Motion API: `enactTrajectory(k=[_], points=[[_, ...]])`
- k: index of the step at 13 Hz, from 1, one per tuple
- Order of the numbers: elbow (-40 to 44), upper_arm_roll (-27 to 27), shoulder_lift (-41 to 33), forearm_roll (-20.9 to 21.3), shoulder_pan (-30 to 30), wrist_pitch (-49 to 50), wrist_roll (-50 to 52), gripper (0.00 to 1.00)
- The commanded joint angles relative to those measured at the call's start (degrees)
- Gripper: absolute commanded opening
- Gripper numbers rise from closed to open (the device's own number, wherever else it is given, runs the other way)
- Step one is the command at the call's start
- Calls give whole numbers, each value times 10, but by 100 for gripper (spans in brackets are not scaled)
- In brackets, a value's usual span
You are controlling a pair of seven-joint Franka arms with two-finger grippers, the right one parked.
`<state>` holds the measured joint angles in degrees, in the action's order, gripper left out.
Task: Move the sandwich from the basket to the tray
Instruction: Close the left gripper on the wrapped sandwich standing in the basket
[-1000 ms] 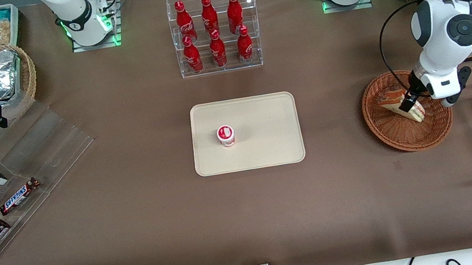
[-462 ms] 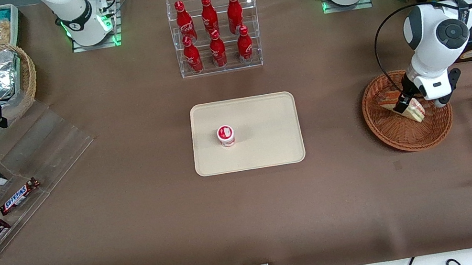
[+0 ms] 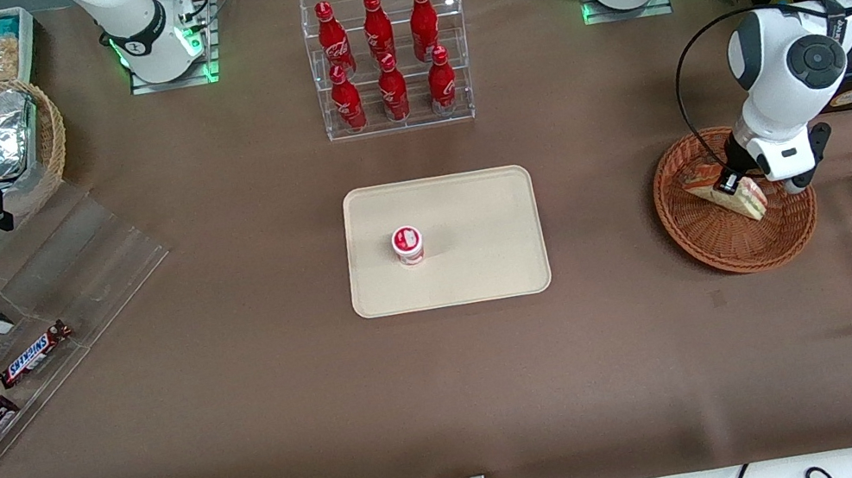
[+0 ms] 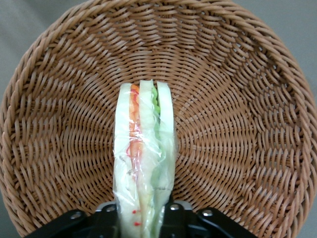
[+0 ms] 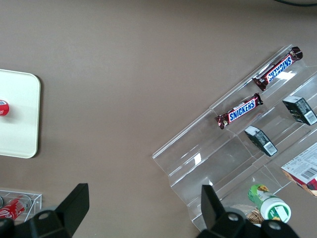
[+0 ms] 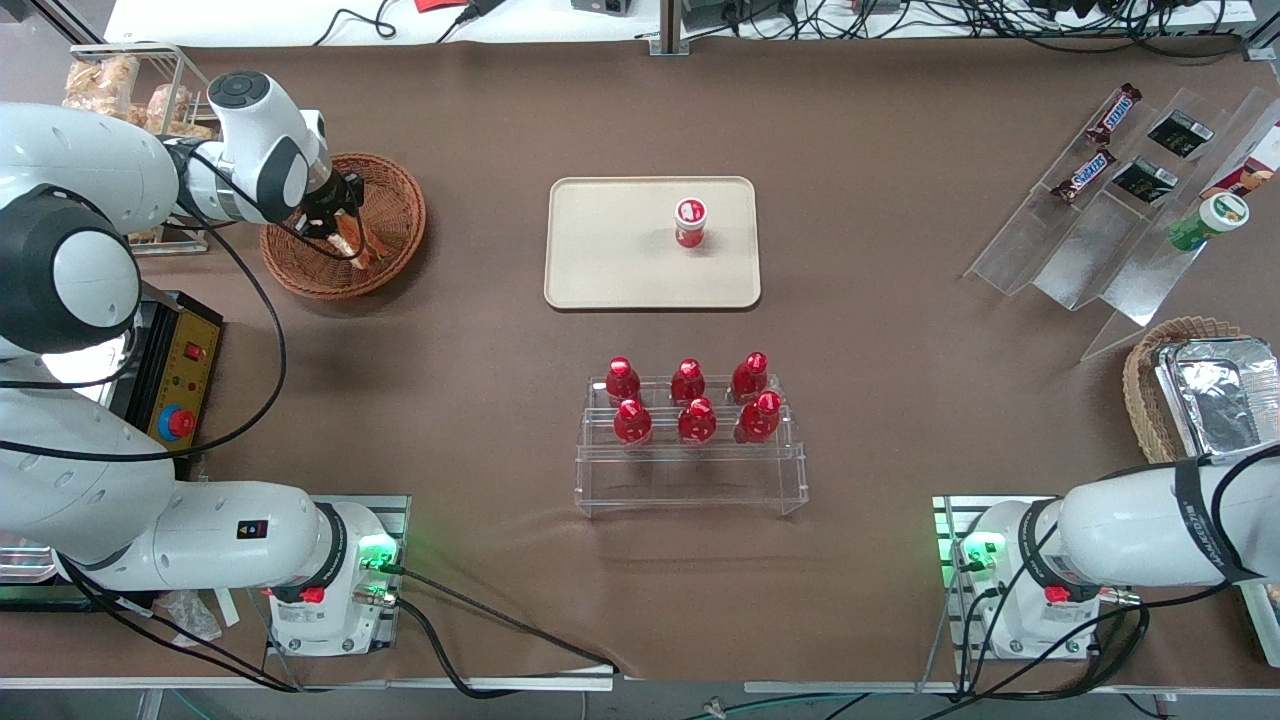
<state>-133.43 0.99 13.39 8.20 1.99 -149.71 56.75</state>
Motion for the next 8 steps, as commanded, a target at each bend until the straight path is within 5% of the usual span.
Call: enactTrajectory(k=[1,8], points=[[17,-6,-36,15,2,53,4,0],[226,-55,-61,-12,-5,356,-58,0]])
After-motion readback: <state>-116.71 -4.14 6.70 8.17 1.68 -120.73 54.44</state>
